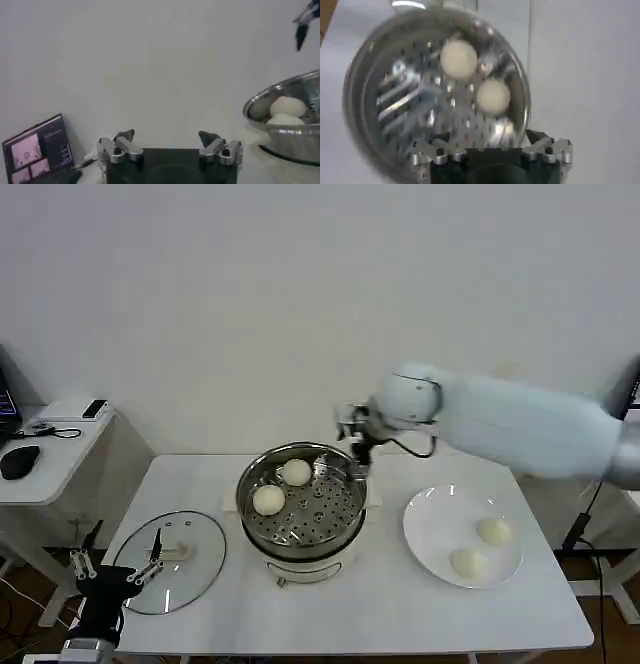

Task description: Take steamed baozi put them in steamer then cover it.

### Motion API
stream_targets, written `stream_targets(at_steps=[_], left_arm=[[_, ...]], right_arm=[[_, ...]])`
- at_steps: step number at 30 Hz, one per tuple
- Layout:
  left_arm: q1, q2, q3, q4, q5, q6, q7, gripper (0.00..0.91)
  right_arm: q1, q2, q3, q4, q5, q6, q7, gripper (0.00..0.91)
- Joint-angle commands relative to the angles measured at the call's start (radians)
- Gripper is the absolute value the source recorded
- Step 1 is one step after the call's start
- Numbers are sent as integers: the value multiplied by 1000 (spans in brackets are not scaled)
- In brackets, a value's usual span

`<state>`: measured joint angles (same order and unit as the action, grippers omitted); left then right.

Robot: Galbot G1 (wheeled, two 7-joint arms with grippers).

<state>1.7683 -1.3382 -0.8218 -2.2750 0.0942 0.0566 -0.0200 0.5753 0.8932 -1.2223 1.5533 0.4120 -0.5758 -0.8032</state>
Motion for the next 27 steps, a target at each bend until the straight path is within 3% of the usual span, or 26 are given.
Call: stream_targets(at_steps=[1, 5, 11, 17, 27], left_arm=[[6, 20, 12, 4, 0, 0, 2, 907], [12, 39, 9, 13, -6, -1, 2, 907], [23, 52, 7, 32, -6, -5, -1, 907], [28, 44, 11, 31, 2, -6, -2, 907], [34, 30, 20, 33, 24, -8, -3, 907]], right_arm=[[-57, -402, 14, 149, -222, 99, -86, 907], [-161, -505, 36, 164, -298, 153, -95, 907], [-382, -637, 184, 182, -424, 270, -149, 907], [-592, -658, 346, 169, -491, 331, -205, 907], [-819, -593, 527, 126, -521, 328, -201, 907]])
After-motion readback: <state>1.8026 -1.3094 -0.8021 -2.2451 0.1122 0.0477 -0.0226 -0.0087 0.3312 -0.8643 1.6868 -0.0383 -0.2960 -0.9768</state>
